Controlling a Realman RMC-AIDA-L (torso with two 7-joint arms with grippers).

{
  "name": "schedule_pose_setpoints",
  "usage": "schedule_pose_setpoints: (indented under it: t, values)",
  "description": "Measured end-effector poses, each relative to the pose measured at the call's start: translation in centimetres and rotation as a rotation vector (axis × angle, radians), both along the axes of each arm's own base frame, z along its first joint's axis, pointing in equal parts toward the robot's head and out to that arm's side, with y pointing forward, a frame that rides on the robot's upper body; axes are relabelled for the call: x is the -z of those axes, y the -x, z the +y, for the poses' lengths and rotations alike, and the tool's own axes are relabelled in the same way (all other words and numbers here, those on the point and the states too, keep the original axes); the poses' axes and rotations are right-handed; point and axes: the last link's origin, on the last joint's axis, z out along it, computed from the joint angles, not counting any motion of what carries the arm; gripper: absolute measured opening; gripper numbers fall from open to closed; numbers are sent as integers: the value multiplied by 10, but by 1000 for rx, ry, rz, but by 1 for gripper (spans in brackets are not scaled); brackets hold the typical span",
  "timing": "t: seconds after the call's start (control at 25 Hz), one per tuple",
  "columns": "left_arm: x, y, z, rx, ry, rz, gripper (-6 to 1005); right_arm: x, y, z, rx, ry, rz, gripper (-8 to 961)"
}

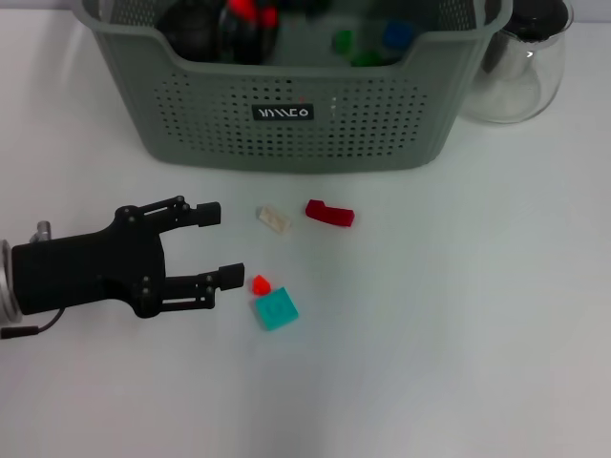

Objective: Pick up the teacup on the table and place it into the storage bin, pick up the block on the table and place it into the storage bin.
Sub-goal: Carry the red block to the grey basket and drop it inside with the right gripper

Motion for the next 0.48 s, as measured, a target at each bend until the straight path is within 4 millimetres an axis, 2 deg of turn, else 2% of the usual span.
schedule_pose_setpoints:
  t: [0.2,0.48]
  values:
    - [0,0,0,1,0,0,842,7,-8,41,159,-206,-87,230]
    - [0,-2,2,7,0,-1,842,22,-36,66,281,-294,-246,237]
